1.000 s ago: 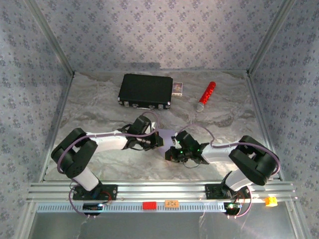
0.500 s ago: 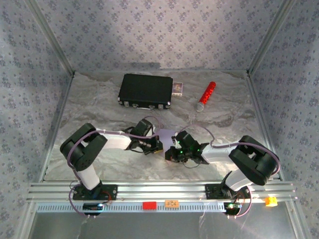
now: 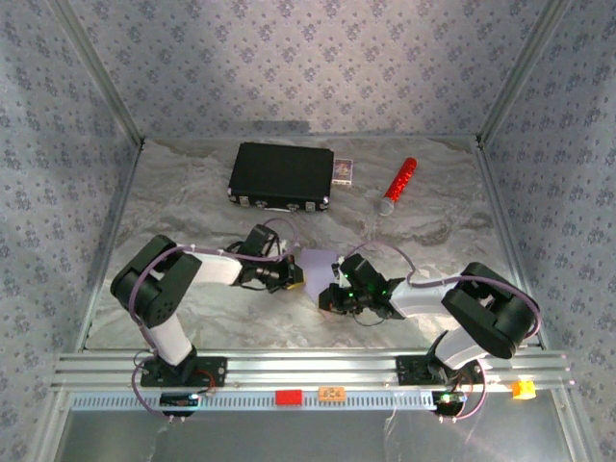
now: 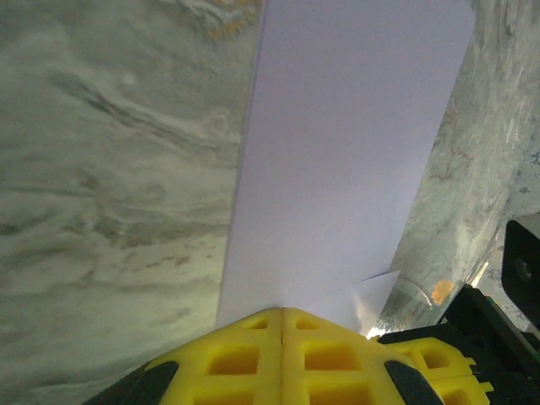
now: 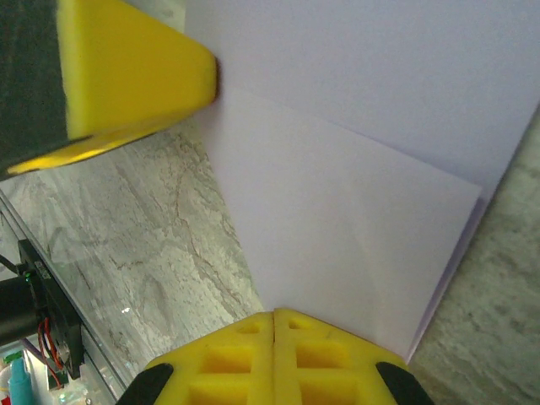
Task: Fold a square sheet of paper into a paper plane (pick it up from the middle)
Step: Third fold the triangle at the center of the table.
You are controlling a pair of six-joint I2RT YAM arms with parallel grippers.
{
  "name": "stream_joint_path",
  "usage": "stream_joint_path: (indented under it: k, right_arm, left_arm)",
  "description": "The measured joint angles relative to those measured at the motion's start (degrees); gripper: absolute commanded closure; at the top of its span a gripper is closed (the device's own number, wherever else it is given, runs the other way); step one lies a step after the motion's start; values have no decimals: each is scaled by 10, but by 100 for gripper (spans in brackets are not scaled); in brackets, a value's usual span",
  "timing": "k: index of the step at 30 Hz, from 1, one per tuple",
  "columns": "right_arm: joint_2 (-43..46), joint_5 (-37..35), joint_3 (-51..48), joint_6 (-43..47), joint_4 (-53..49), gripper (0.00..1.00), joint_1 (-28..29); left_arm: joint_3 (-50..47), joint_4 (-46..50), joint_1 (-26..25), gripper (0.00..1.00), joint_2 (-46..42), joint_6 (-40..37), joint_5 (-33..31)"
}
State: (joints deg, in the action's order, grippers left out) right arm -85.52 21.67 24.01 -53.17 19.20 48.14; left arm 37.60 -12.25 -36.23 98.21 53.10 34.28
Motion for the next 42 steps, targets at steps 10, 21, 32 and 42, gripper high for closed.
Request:
stream_joint_path:
  k: [10,21,32,42]
  right_arm:
    - [0,0,-2,0,3,100,0]
    - [0,3,-1,3,1,100,-3]
    - [3,8,3,11,-12,100,-7]
    - [27,2,43,35,-103,99,-10]
  left_arm:
    - [1,44,28,100,-24,-1,-30]
    - [13,66,-28,98,-82,-1,-67]
    - [51,86,-41,100,-3,-1,-80]
    - [53,88,-38,100,-2,-2,-79]
